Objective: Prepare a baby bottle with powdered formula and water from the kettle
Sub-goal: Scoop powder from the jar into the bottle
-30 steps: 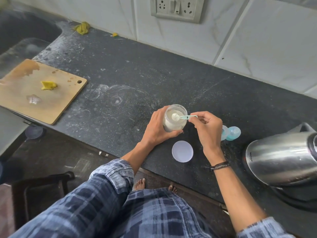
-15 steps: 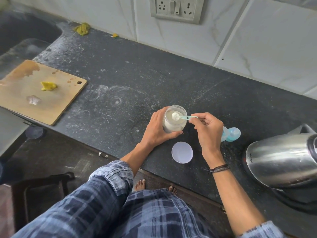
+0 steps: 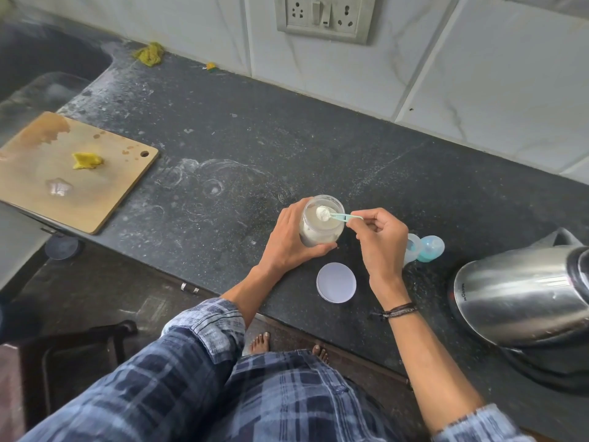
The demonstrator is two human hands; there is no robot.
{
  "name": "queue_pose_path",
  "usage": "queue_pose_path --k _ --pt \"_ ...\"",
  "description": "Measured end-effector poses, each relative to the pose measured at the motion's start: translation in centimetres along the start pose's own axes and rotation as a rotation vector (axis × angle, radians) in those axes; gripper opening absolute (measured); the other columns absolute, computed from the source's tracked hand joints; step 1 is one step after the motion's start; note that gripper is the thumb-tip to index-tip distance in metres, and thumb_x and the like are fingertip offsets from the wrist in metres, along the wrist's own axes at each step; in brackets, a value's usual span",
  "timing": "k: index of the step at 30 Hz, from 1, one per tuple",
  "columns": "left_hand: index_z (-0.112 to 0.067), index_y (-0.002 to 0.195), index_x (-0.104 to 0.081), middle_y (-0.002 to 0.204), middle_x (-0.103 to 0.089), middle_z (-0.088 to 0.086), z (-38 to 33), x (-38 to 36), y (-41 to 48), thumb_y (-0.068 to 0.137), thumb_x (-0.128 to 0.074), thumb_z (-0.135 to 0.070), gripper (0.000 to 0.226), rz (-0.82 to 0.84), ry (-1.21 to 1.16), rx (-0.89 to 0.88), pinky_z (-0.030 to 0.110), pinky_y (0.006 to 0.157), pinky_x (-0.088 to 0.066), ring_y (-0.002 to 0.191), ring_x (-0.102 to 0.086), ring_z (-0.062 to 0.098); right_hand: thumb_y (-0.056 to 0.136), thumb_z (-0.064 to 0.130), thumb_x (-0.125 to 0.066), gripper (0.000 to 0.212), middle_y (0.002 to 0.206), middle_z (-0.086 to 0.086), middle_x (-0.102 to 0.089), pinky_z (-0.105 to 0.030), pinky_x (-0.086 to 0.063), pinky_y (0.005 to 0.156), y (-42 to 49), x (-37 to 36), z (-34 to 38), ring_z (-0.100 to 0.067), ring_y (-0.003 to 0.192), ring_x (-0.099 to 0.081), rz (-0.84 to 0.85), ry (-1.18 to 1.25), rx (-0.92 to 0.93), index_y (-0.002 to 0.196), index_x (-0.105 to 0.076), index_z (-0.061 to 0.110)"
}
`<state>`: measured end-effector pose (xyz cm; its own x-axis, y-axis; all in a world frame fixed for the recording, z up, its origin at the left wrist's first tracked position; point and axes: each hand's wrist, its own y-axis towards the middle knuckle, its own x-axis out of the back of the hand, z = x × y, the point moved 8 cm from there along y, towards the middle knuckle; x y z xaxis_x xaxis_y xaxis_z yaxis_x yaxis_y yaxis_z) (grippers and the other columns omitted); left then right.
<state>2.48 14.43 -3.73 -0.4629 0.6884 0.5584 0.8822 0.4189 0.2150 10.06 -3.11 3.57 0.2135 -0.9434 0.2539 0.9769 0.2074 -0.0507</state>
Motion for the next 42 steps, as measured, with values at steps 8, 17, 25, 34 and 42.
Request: queue_pose_path --k 8,17,25,34,42 --pt "-0.03 0.144 -0.043 0.142 -0.051 -0.015 -0.1 0.0 0.0 0.067 -0.088 -0.06 0.095 -0.002 0.012 -0.014 0.026 0.109 -0.035 0.128 -0.047 0.01 0.086 0.001 -0.073 0.007 0.075 -0.01 -0.076 -0.023 -0.05 0.066 -0.4 0.4 -2.5 -0.015 0.062 -0.056 -0.023 0.349 -0.352 0.085 -0.076 0.007" --pt "-0.039 0.151 -0.032 0.15 -0.038 -0.024 0.3 -0.1 -0.4 0.066 -0.083 -0.07 0.104 0.027 -0.051 0.024 0.015 0.112 -0.027 0.14 -0.035 0.002 0.089 0.006 -0.074 0.006 0.084 -0.009 -0.079 -0.025 -0.054 0.073 -1.6 0.5 -2.4 -0.012 0.077 -0.068 0.019 0.531 -0.536 0.093 -0.078 0.007" --pt "-0.019 0.159 -0.024 0.162 -0.025 -0.005 -1.7 2.2 -2.4 0.076 -0.074 -0.07 0.109 -0.185 -0.069 -0.063 0.027 0.123 -0.017 0.151 -0.017 0.015 0.087 0.008 -0.076 0.005 0.094 -0.014 -0.078 -0.02 -0.055 0.066 -2.4 4.4 -2.1 -0.008 0.07 -0.069 -0.02 0.636 -0.504 0.092 -0.078 0.008" --pt "-0.018 0.132 -0.056 0.131 -0.055 -0.003 -10.8 -0.2 -4.1 0.092 -0.074 -0.023 0.045 -0.28 0.001 -0.45 0.027 0.11 -0.032 0.127 -0.047 0.009 0.088 0.012 -0.074 0.008 0.085 -0.004 -0.078 -0.018 -0.055 0.067 -3.5 11.7 -4.6 -0.004 0.064 -0.063 -0.188 0.628 -0.46 0.087 -0.082 0.014" --pt "-0.018 0.142 -0.052 0.139 -0.048 -0.011 -11.9 -6.2 -3.8 0.093 -0.073 -0.028 0.054 0.054 -0.145 -0.283 0.042 0.104 -0.049 0.126 -0.052 0.012 0.089 0.002 -0.07 0.019 0.081 -0.007 -0.079 -0.018 -0.055 0.064 -3.9 14.8 -4.4 -0.009 0.064 -0.064 -0.325 0.537 -0.317 0.082 -0.082 0.014"
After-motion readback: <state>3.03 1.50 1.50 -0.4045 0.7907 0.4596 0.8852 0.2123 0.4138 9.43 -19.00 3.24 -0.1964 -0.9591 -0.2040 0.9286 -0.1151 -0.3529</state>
